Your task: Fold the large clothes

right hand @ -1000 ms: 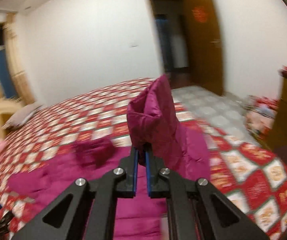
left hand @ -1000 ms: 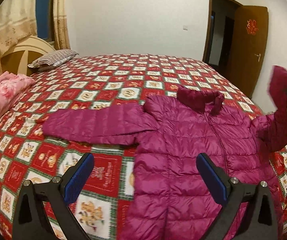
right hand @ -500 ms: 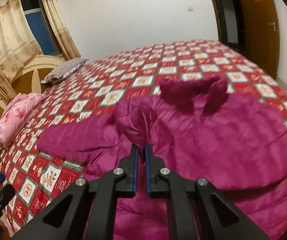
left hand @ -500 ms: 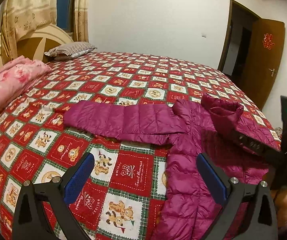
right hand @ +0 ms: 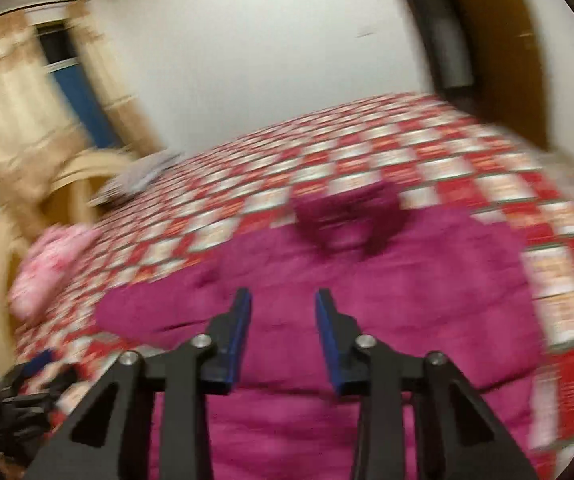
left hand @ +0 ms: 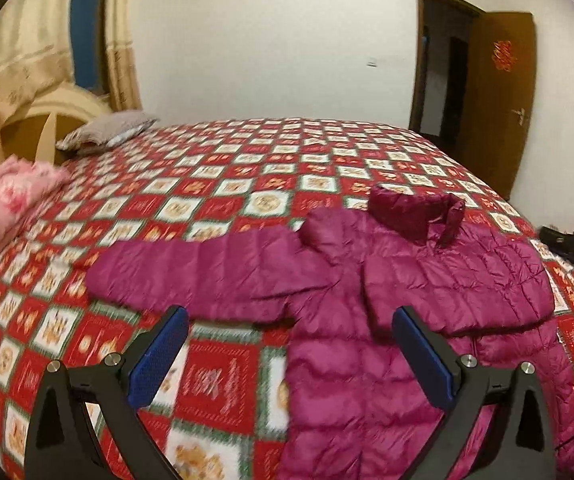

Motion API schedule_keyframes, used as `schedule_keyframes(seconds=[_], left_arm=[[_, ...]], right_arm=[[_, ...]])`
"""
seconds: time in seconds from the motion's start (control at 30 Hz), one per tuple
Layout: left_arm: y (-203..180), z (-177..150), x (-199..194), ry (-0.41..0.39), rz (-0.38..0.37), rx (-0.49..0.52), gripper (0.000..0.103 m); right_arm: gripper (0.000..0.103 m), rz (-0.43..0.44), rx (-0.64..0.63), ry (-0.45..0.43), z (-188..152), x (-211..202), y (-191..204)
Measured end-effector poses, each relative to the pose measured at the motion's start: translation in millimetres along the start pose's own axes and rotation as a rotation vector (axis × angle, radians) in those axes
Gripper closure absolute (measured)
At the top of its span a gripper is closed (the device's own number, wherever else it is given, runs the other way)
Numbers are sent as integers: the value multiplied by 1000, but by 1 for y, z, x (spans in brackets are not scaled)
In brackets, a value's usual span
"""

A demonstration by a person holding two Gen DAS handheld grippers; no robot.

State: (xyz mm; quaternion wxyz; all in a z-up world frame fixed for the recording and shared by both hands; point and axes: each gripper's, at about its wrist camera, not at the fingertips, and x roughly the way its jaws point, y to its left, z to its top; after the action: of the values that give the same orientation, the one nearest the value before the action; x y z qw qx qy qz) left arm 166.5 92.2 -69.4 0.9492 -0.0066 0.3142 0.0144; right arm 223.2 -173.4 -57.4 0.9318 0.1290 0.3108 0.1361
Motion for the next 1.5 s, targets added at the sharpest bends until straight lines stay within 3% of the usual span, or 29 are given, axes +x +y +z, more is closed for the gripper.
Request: schedule_keyframes(seconds=[0.07,0.2,0.3,0.5,0.57,0.67,0.83,0.97,1.1,1.2,1.37,1.5], left_arm=[[-16,6,12,-3,1,22,1],[-54,18,43,-1,-20,69,1],[-80,22,67,8,5,106,1],[-103,12,120,95,78,127,1],[-104,7,131,113,90,122,1],[-106,0,147,149,105,100,1],[-112,-13,173,208,115,87,1],[-105,-10,173,224,70,61,1],[-58,3,143,149,38,-61,1],[11,12,119,86,75,-226,1],[142,15,115,77,287,-498,1],[214,4,138,121,448,-636,1]], right_arm=[[70,-125,95,-23,4,-1,-46],[73,-199,198,76,-11,28,-93],[76,-129,230,197,-39,62,-93],[76,-131,172,181,-46,65,-80],[76,-116,176,112,-34,50,-84],[76,-191,146,42,-20,38,-92],[76,-258,130,167,-36,77,-107],[76,-264,124,130,-44,79,-109],[74,-246,134,110,-44,76,-111],[68,-225,137,98,-50,69,-109],[48,-220,77,105,-47,75,-94],[39,-229,11,120,-47,79,-85]])
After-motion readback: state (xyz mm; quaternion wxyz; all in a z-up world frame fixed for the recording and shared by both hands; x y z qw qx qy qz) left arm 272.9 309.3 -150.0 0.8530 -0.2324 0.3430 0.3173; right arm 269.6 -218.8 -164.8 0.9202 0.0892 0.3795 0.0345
